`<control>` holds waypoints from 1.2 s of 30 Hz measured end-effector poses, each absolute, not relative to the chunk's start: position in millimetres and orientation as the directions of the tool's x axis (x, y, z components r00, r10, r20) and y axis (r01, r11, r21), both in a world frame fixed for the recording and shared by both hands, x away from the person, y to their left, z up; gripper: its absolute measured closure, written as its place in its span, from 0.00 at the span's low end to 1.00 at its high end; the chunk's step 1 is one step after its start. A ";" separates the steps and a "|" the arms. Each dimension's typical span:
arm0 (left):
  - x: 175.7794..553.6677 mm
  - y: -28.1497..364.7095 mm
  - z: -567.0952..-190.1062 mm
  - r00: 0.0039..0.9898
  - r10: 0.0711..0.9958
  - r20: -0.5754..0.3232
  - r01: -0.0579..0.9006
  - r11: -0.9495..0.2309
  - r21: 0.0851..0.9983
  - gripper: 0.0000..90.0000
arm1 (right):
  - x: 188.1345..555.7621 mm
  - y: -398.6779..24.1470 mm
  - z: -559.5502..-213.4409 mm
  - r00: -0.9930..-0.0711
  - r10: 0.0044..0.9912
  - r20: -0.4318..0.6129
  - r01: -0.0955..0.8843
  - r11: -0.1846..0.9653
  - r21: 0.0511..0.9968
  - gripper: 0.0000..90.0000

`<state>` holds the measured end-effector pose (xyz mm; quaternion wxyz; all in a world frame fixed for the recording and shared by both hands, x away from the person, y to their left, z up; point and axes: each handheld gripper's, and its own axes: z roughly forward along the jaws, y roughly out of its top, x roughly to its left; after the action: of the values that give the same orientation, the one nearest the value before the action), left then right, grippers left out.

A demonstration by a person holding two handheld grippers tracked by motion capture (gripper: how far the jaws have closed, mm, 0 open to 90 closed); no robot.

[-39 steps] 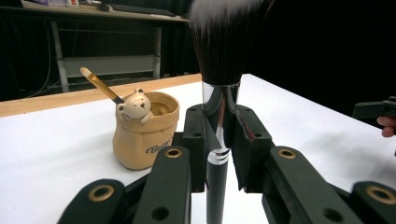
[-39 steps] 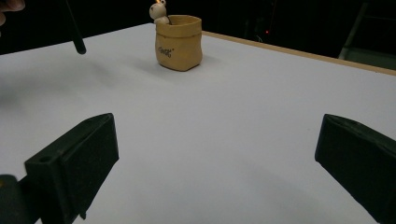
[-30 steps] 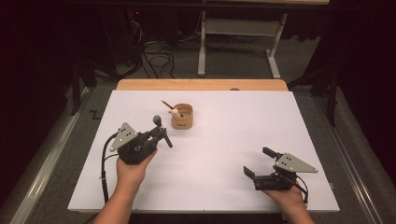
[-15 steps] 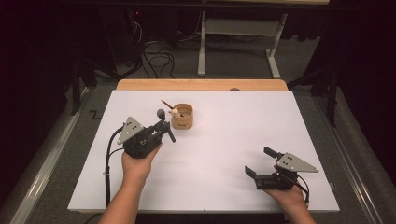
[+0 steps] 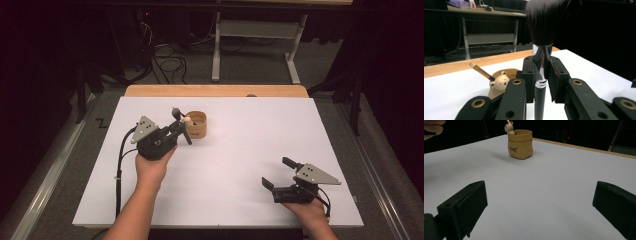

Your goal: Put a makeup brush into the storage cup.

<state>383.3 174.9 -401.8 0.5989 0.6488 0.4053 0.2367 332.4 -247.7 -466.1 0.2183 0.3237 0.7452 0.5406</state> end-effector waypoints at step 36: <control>434.7 159.9 -395.7 0.526 0.826 -0.203 0.263 0.069 0.962 0.85 | 332.8 -253.8 -465.7 -0.679 0.733 0.045 0.259 0.182 0.949 0.00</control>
<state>434.7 159.9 -395.7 0.5945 0.6400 0.4254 0.2365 332.8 -253.8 -465.7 0.2177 0.3362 0.7373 0.5441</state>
